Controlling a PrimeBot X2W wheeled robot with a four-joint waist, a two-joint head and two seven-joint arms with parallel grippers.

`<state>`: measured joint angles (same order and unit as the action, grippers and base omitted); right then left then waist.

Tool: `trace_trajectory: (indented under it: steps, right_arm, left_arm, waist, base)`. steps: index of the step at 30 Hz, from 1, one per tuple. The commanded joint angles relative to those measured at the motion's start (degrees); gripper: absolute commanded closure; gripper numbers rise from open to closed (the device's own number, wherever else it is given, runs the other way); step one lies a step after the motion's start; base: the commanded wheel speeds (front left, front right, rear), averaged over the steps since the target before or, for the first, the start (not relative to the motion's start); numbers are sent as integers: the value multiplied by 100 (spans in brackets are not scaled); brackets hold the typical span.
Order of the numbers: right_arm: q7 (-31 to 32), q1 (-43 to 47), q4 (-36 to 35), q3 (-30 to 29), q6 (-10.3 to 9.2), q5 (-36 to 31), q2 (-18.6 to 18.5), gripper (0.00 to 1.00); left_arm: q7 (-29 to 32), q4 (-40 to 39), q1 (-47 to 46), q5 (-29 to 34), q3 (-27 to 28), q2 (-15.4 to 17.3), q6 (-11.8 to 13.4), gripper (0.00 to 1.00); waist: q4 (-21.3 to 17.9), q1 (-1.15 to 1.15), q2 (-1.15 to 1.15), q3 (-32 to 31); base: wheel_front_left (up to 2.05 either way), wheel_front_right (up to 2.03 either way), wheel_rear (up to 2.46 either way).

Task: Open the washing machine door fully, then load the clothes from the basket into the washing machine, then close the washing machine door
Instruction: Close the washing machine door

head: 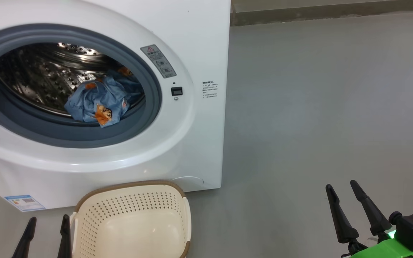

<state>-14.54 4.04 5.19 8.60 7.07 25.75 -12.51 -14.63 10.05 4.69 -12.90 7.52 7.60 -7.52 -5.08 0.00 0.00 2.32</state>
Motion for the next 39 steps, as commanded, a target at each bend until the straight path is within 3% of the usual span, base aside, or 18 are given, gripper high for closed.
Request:
trace_trajectory:
  steps: [1,10,27,39]
  right_arm:
    - [-46,-61,-160,52,42,68,-128,0]
    - [-46,-79,-153,60,42,71,-123,0]
    - [-46,-72,-153,67,42,69,-138,0]
    - [-46,-24,-159,83,42,66,-145,0]
  left_arm:
    - [-37,-191,-102,64,169,100,3,0]
    - [-37,-203,-99,95,192,85,3,0]
    - [-37,-285,-45,46,121,126,3,0]
    - [-37,-270,7,16,105,105,3,0]
  waist:
    - [10,0,0,4]
    - [28,0,0,12]
    - [-9,0,0,25]
    - [141,0,0,-32]
  base:
    - [0,0,0]
    - [-17,17,0]
    - [-99,99,0]
    - [-8,8,0]
